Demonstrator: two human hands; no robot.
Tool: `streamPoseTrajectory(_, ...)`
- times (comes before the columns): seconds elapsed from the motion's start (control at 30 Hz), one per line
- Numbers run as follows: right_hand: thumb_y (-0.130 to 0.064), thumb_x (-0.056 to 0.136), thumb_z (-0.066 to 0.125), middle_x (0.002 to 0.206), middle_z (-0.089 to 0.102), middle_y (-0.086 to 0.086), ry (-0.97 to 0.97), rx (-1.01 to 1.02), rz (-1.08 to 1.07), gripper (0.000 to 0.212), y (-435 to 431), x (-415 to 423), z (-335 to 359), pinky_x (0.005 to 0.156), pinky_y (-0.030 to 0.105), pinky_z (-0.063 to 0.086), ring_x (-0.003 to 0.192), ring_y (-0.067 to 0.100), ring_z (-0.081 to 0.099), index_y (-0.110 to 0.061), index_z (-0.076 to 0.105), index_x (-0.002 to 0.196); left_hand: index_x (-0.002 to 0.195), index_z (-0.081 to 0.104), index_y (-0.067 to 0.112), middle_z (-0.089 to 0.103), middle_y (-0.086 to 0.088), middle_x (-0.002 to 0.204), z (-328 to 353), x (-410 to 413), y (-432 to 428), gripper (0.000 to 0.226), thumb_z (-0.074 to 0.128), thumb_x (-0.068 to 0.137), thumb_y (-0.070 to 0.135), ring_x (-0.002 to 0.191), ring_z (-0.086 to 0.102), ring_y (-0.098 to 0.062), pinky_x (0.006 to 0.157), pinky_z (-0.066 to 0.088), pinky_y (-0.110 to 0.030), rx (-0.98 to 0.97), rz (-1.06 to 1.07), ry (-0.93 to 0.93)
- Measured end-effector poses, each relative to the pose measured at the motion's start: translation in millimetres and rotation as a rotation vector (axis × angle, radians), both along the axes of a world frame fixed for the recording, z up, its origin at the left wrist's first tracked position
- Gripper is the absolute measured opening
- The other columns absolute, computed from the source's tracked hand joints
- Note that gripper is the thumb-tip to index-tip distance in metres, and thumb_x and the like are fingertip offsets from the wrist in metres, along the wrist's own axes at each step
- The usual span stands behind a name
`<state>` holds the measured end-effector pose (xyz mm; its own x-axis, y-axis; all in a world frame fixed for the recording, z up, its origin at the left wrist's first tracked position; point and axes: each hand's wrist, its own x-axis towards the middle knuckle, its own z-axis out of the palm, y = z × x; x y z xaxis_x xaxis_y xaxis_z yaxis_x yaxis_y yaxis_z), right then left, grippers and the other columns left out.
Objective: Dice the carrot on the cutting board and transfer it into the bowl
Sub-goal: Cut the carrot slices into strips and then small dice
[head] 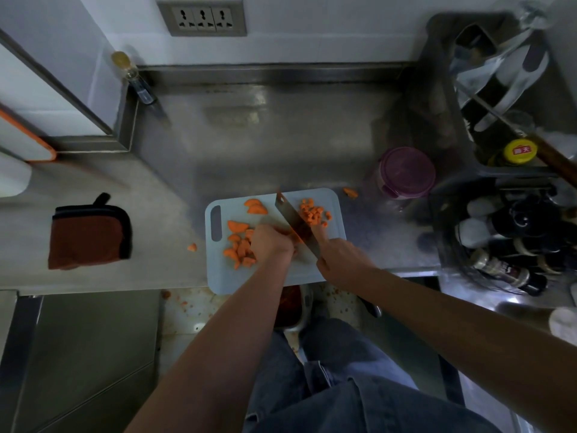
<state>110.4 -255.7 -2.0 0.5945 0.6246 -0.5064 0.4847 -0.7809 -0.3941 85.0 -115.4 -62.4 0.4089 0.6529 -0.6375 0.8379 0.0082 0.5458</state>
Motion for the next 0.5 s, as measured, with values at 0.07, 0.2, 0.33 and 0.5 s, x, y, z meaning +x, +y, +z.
streamPoseTrajectory(0.07, -0.013, 0.092, 0.046, 0.076, 0.046, 0.0, 0.017, -0.008, 0.01, 0.053, 1, 1, -1, 0.069, 0.042, 0.052, 0.07, 0.02, 0.053, -0.019, 0.018, 0.137, 0.063, 0.069, 0.014, 0.069, -0.003, 0.065, 4, 0, -1, 0.017, 0.082, 0.07, 0.022, 0.067, 0.069, -0.02, 0.066, 0.06, -0.035, 0.009, -0.01, 0.012)
streamPoseTrajectory(0.2, -0.013, 0.091, 0.046, 0.081, 0.049, 0.004, 0.025, -0.032, 0.022, 0.056, 5, 3, -5, 0.07, 0.045, 0.053, 0.074, 0.025, 0.054, -0.02, 0.017, 0.139, 0.06, 0.062, 0.017, 0.067, -0.003, 0.07, 11, 2, -1, 0.021, 0.08, 0.071, 0.015, 0.073, 0.066, -0.02, 0.062, 0.053, -0.029, 0.024, -0.007, 0.019)
streamPoseTrajectory(0.33, -0.014, 0.092, 0.047, 0.084, 0.052, 0.006, 0.001, -0.047, 0.022, 0.058, 5, 0, -10, 0.073, 0.047, 0.054, 0.078, 0.029, 0.059, -0.018, 0.017, 0.141, 0.07, 0.067, 0.012, 0.071, -0.006, 0.078, 11, 2, -1, 0.013, 0.079, 0.072, 0.013, 0.078, 0.068, -0.022, 0.065, 0.056, -0.031, 0.02, -0.006, 0.023)
streamPoseTrajectory(0.5, -0.012, 0.093, 0.045, 0.083, 0.052, 0.005, -0.024, -0.028, 0.033, 0.058, 6, -5, -13, 0.072, 0.044, 0.052, 0.08, 0.03, 0.061, -0.019, 0.013, 0.14, 0.084, 0.073, 0.009, 0.072, -0.008, 0.086, 12, 3, 0, 0.013, 0.078, 0.075, 0.016, 0.085, 0.069, -0.024, 0.062, 0.049, -0.028, 0.06, -0.042, 0.041)
